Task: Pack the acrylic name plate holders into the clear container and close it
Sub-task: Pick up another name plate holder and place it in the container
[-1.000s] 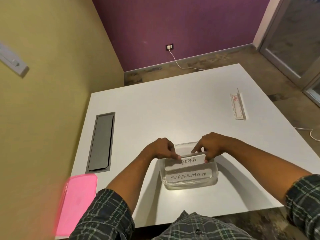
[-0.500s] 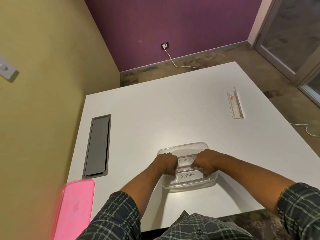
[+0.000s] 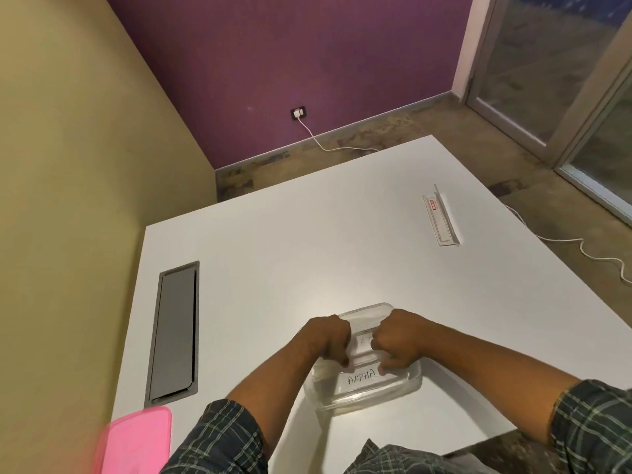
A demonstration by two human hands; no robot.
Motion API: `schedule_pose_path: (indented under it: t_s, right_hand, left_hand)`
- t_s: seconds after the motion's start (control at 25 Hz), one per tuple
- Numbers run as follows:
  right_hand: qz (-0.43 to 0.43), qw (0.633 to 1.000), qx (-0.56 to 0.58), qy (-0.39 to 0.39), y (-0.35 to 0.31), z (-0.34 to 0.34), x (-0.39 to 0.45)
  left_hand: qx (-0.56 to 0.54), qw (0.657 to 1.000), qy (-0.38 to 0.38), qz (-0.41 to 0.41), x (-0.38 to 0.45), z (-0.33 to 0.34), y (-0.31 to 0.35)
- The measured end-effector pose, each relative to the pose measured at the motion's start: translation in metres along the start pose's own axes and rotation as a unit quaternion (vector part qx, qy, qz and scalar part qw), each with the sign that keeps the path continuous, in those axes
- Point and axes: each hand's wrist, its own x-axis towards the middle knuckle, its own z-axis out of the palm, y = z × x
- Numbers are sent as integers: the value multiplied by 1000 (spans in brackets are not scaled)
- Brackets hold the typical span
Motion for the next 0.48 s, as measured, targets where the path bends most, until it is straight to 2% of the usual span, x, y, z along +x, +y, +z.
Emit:
schedule_pose_path:
  t_s: [0.08, 0.2, 0.28, 0.48]
  right_hand:
    - [28, 995, 15, 96, 13, -2, -8]
    - [159, 958, 68, 230, 43, -11, -20]
    - [255, 923, 130, 257, 69, -17, -28]
    - [430, 829, 247, 259, 133, -13, -45]
  left_hand:
    - [-31, 999, 37, 8, 4, -27, 0]
    - [-99, 985, 141, 21, 14, -67, 1]
    - [-133, 971, 196, 27, 27, -93, 6]
    - [-144, 959, 237, 51, 77, -147, 37]
